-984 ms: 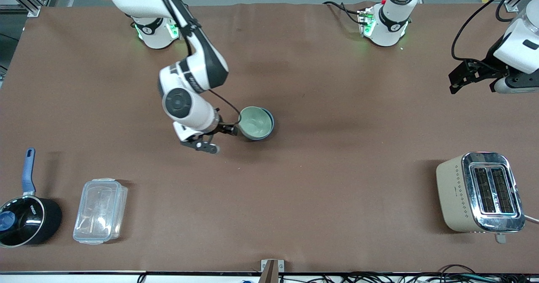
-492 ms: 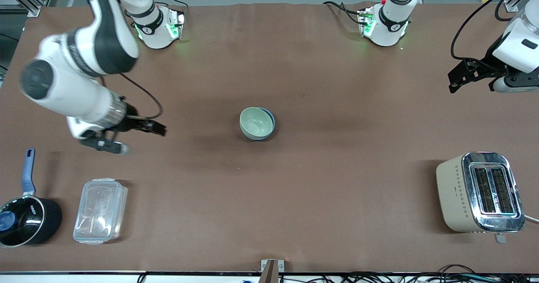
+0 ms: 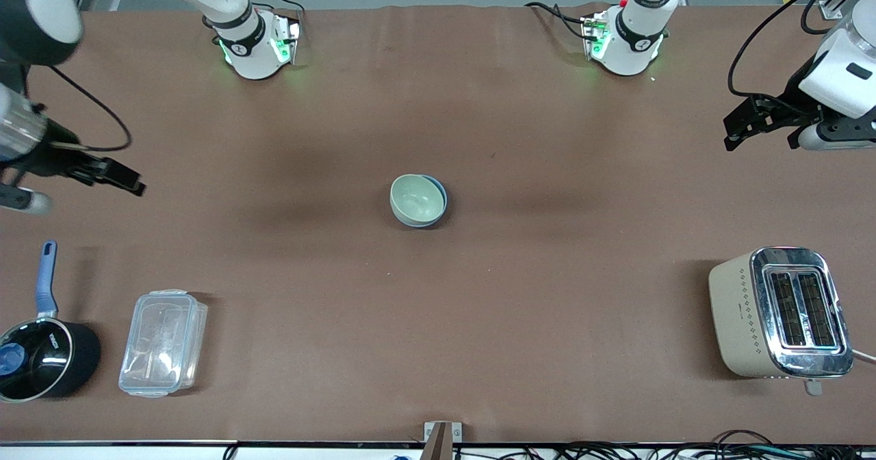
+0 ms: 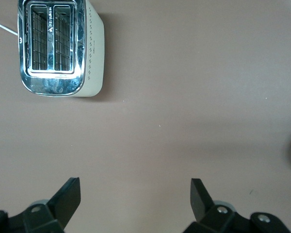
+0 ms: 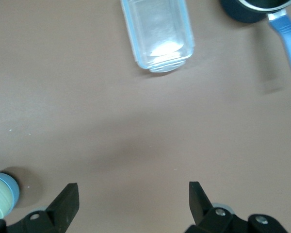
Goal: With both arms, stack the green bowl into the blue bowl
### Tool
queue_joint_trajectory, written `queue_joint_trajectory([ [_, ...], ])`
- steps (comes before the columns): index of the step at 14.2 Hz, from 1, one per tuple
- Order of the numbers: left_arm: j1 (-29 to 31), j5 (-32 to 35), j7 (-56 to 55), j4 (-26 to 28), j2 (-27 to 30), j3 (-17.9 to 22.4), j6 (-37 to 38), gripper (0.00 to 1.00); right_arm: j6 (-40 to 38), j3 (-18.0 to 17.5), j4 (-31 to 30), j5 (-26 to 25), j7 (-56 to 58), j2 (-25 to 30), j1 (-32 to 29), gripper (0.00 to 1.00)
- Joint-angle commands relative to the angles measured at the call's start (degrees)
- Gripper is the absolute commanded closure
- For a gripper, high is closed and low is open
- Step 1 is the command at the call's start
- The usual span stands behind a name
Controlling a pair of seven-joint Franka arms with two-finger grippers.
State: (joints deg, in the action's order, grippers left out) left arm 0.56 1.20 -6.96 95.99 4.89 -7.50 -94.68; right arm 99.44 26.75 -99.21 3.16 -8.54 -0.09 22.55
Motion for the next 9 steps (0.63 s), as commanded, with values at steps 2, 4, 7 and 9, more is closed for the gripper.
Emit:
queue_joint_trajectory([
  [2, 0.0, -0.9, 0.5, 0.5, 0.9, 0.3, -0.2, 0.00, -4.1, -0.9, 6.5, -1.1, 3.4, 0.9, -3.2, 0.00],
  [4, 0.0, -0.9, 0.7, 0.4, 0.9, 0.3, 0.0, 0.00, -4.6, -0.8, 8.7, -1.1, 3.4, 0.9, -4.6, 0.00],
  [7, 0.1, -0.9, 1.2, 0.3, 0.9, 0.6, 0.0, 0.00, -10.0, -0.7, 14.9, -2.8, 4.5, 0.7, -6.5, 0.00],
  [9, 0.1, -0.8, 1.7, -0.1, 0.6, 0.7, 0.0, 0.00, -13.6, -2.3, 18.3, -3.2, 6.2, 0.0, -10.1, 0.00],
])
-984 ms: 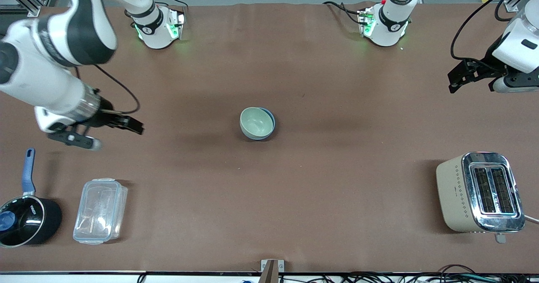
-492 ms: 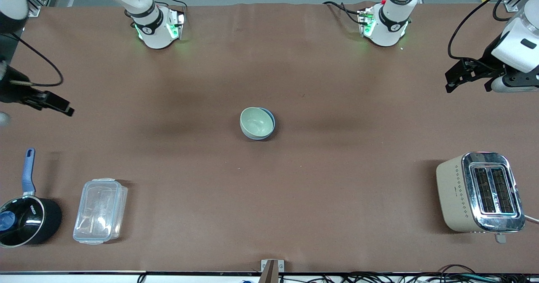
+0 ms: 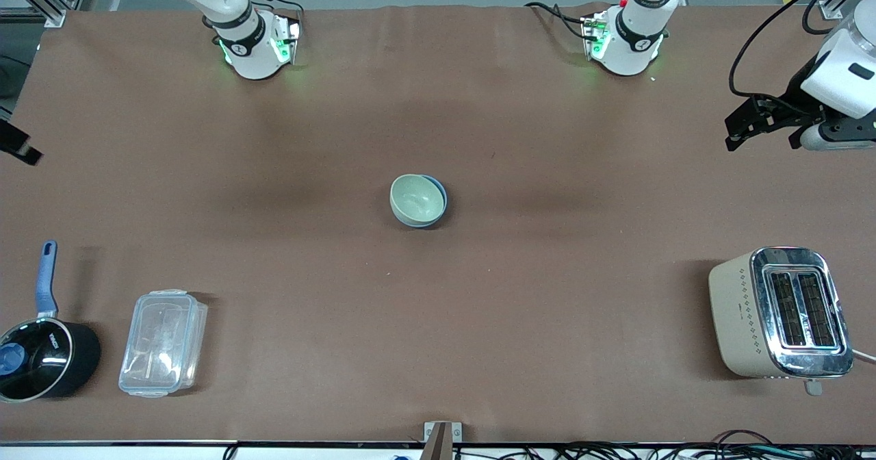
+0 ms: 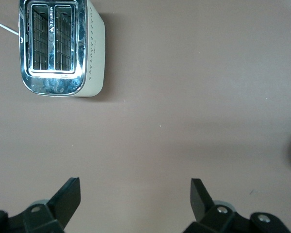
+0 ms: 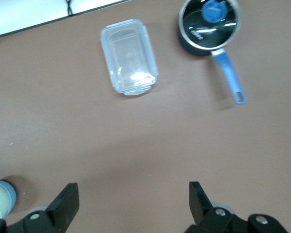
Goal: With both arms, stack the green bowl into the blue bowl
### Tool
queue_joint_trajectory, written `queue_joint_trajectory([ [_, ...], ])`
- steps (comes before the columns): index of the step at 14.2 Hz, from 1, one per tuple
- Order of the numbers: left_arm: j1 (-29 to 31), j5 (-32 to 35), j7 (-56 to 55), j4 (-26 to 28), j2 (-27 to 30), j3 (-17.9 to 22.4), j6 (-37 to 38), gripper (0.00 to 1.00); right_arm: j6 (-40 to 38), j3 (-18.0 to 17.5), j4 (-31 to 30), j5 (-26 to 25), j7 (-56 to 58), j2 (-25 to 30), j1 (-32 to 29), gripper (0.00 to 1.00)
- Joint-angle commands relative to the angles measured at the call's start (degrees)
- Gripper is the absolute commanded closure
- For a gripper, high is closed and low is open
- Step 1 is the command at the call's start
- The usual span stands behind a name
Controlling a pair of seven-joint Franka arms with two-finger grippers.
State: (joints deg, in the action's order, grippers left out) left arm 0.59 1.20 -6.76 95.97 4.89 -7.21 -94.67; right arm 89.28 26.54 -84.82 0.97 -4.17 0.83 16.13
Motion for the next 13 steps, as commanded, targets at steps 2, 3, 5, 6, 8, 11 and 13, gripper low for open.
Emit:
queue_joint_trajectory([
  [2, 0.4, -0.1, 1.3, -1.2, 0.0, 0.4, 0.2, 0.00, -3.8, -3.2, 4.9, -0.9, 2.1, -0.9, -5.9, 0.00],
  [3, 0.4, -0.1, 1.2, -1.9, -0.5, 0.5, 0.4, 0.00, -4.8, -5.3, 5.4, -1.0, 2.1, -0.9, -7.8, 0.00],
  [5, 0.6, 0.0, 1.3, -2.7, -0.8, 0.5, 0.8, 0.00, -6.4, -8.8, 6.1, -1.2, 2.1, -0.7, -10.5, 0.00],
  [6, 0.6, 0.0, 1.3, -2.6, -0.8, 0.4, 0.8, 0.00, -6.7, -9.0, 5.9, -1.2, 2.2, -0.7, -10.6, 0.00],
  [8, 0.5, 0.0, 1.5, -2.6, -0.9, 0.4, 1.6, 0.00, -9.9, -9.9, 5.6, -1.2, 5.6, -0.7, -11.3, 0.00],
  [11, 0.5, 0.0, 3.2, -2.6, -0.8, 0.5, 2.4, 0.00, -10.0, -16.2, 5.0, -1.9, 5.8, -0.7, -16.5, 0.00],
  [13, 0.5, 0.0, 3.6, -2.7, -0.8, 0.5, 3.2, 0.00, -9.7, -16.4, 4.7, -1.9, 5.7, -0.7, -16.5, 0.00],
])
